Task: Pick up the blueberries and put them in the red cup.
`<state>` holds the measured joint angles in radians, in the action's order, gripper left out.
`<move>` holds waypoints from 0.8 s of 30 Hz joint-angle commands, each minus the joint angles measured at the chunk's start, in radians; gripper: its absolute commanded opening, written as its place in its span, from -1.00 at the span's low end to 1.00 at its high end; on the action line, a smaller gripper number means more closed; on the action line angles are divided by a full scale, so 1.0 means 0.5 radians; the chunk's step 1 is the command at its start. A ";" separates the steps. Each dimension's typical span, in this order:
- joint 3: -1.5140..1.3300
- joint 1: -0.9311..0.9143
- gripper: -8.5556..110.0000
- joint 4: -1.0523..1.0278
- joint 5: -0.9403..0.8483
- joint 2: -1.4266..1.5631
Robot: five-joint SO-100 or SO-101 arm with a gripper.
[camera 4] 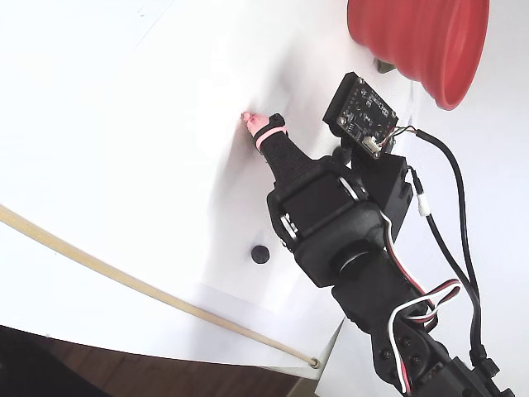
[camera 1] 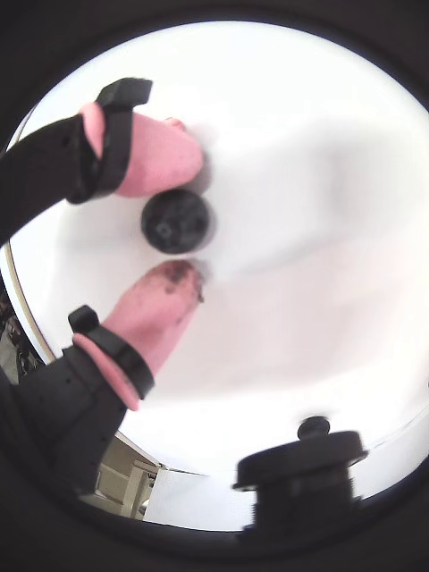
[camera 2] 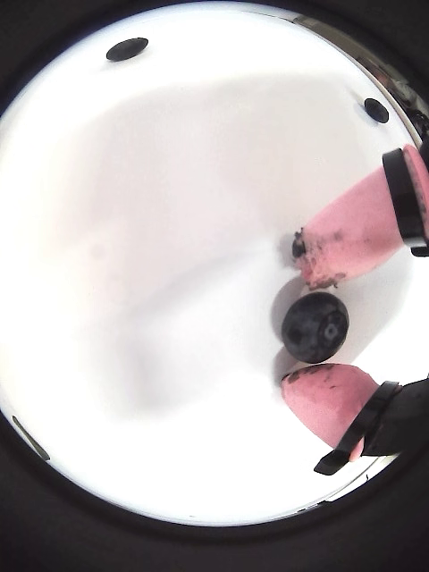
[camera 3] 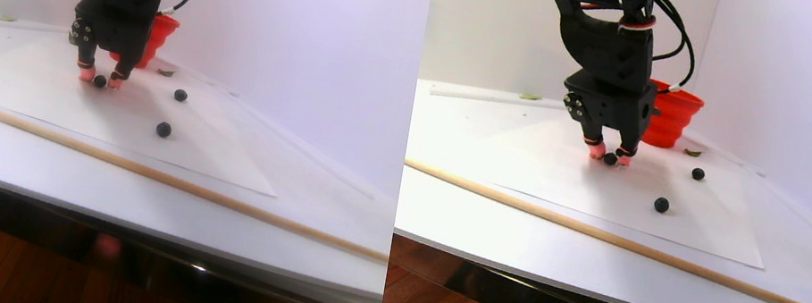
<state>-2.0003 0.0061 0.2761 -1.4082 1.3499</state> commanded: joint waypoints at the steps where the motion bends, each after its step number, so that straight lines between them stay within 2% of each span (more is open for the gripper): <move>1: 0.135 -0.006 -0.58 0.055 0.003 0.015; 24: 0.055 -0.006 -0.66 0.074 0.018 0.009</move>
<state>-1.9773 0.0077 0.3068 -1.4082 1.3162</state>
